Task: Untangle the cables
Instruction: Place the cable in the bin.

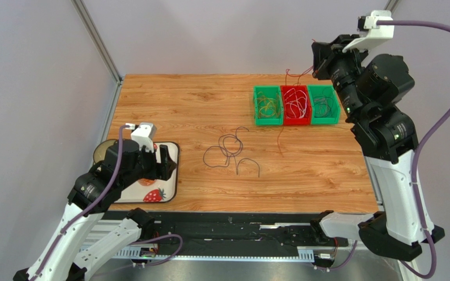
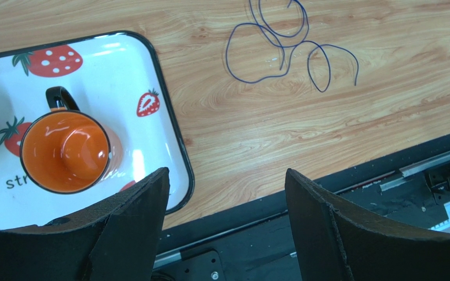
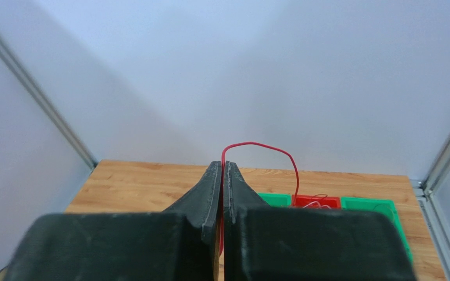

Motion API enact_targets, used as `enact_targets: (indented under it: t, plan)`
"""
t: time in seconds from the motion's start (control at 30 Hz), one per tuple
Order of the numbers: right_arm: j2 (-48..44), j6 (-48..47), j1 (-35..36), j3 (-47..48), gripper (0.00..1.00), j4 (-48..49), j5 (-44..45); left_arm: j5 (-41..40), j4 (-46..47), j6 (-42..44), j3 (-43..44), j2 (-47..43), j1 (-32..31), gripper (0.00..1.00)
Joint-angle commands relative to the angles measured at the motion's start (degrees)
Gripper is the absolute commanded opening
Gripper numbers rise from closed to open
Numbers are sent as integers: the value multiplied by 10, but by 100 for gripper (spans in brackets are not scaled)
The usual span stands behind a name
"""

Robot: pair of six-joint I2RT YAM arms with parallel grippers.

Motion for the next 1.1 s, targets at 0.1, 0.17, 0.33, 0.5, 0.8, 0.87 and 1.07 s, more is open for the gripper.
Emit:
enact_targets:
  t: [0.1, 0.17, 0.33, 0.5, 0.8, 0.87, 1.07]
  plan:
    - [39, -45, 0, 67, 0, 68, 121, -13, 35, -11, -29, -53, 0, 80]
    - [49, -59, -1, 66, 0, 91, 141, -25, 42, -15, -34, -63, 0, 80]
    - [69, -94, -23, 54, 0, 127, 181, -60, 38, -32, -42, -72, 0, 80]
    - [89, -84, -55, 41, 0, 157, 159, -79, 30, -42, -42, -82, 0, 79]
    - [150, -38, -124, 71, 0, 175, 94, -119, 22, -56, -45, -102, 0, 79]
    - [164, -21, -142, 73, 0, 181, 73, -124, 22, -57, -45, -104, 0, 79]
    - [202, -2, -174, 92, 0, 195, 33, -138, 19, -60, -44, -106, 0, 78]
